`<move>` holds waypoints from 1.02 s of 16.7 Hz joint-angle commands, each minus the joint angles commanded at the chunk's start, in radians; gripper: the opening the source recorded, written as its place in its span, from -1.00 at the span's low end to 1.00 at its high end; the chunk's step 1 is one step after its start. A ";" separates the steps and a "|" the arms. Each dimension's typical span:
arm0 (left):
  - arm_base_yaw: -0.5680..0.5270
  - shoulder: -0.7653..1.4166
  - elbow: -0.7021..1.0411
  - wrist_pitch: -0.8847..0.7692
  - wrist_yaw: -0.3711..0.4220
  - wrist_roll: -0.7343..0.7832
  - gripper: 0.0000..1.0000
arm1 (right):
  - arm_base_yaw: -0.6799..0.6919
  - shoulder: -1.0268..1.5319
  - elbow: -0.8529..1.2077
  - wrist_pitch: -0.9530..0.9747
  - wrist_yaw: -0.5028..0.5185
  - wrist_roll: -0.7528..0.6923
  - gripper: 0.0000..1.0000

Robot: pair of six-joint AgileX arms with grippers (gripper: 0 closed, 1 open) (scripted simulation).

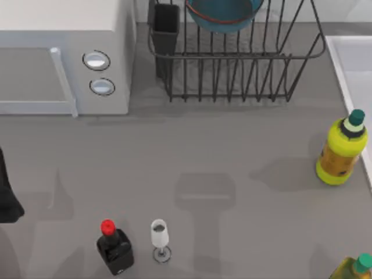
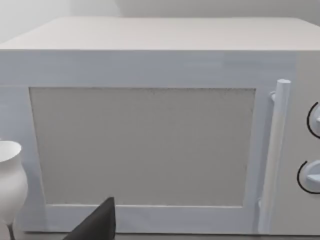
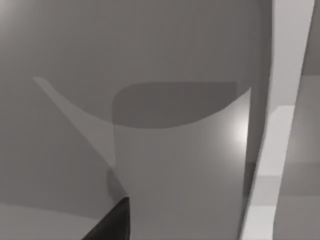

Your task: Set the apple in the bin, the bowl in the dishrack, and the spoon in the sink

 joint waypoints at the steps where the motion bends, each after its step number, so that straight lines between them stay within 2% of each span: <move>1: 0.000 0.000 0.000 0.000 0.000 0.000 1.00 | 0.000 0.000 0.000 0.000 0.000 0.000 0.25; 9: 0.000 0.000 0.000 0.000 0.000 0.000 1.00 | 0.000 0.000 0.000 0.000 0.000 0.000 -0.96; 17: 0.000 0.000 0.000 0.000 0.000 0.000 1.00 | 0.000 0.000 0.000 0.000 0.000 0.000 -1.00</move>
